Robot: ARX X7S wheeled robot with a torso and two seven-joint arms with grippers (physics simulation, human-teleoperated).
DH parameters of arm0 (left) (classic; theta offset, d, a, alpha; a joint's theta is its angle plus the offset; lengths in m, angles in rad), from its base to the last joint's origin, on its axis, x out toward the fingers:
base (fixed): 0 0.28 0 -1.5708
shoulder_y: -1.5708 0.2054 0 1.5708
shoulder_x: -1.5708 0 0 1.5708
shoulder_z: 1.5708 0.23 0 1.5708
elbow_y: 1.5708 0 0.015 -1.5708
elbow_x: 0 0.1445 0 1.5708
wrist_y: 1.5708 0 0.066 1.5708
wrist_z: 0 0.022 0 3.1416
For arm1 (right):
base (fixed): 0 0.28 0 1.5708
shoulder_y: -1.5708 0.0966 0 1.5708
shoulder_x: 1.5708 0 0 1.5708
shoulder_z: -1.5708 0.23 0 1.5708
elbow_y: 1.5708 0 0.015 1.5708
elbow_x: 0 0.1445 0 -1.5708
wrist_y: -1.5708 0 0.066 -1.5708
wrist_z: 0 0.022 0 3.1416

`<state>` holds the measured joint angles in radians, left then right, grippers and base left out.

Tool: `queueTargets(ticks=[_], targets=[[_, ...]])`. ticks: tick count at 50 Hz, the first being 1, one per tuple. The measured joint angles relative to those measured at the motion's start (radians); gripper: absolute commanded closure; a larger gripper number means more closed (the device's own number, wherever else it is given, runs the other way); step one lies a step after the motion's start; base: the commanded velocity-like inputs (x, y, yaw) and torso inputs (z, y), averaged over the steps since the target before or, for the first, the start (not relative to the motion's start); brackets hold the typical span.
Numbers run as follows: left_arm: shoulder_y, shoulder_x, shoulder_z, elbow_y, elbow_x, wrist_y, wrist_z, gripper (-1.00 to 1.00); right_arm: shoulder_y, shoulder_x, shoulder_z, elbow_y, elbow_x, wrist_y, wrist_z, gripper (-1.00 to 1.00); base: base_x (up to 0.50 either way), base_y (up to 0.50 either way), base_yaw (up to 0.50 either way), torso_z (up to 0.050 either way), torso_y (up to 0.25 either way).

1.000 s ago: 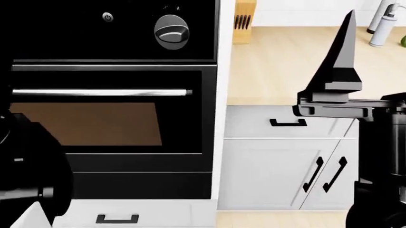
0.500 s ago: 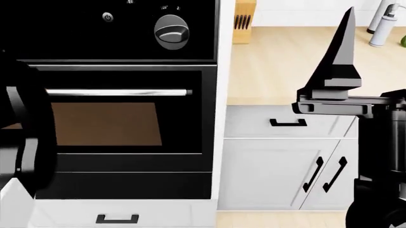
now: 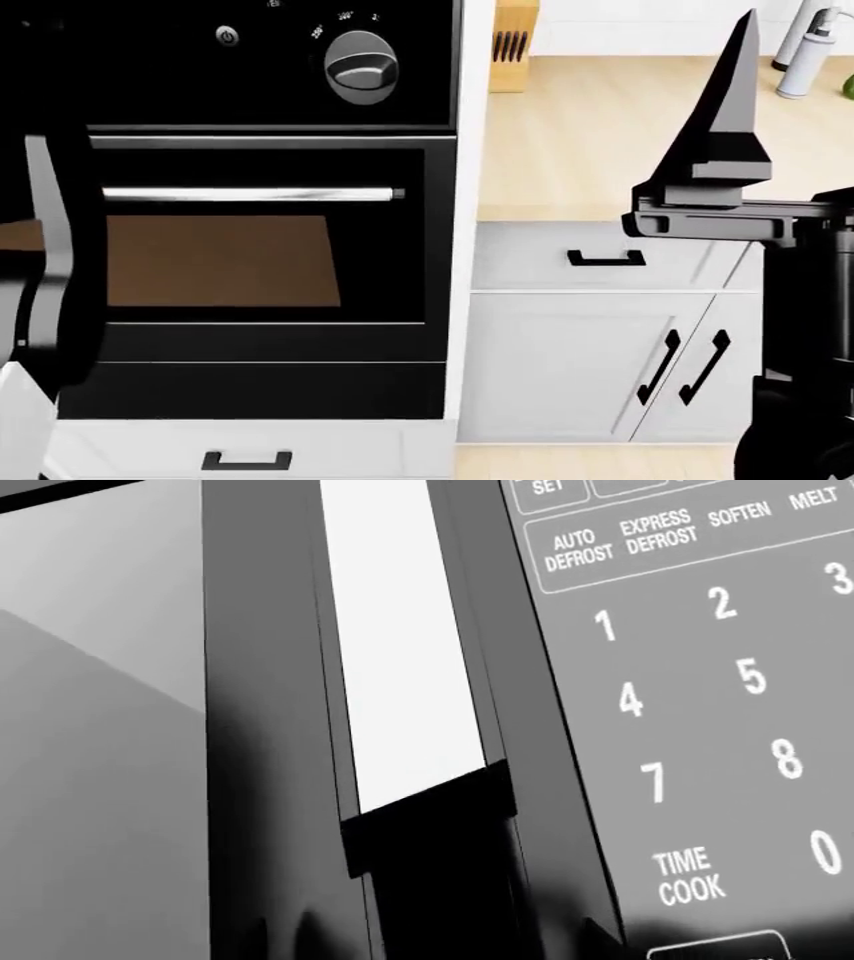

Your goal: Open the microwave door

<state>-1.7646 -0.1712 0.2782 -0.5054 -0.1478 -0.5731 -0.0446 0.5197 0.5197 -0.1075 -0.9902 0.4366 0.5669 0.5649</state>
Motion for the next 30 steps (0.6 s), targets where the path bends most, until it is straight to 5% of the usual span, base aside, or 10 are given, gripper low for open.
queueTargets(ticks=[1,2,30], targets=[[-0.002,-0.001,0.003,-0.006,-0.006,0.005,-0.002,-1.00,0.001,0.001,0.000,0.000,0.001,0.001,0.001,-1.00,0.00,0.00,0.00,0.000,0.000],[-0.003,-0.001,0.006,-0.010,-0.011,0.009,-0.003,1.00,0.001,0.002,-0.001,-0.001,0.002,0.001,0.002,-1.00,0.00,0.00,0.00,0.000,0.000],[0.033,-0.018,-0.011,0.114,-0.032,-0.050,-0.009,1.00,0.000,0.019,-0.006,0.001,0.010,-0.013,0.020,-1.00,0.00,0.00,0.00,0.000,0.001]])
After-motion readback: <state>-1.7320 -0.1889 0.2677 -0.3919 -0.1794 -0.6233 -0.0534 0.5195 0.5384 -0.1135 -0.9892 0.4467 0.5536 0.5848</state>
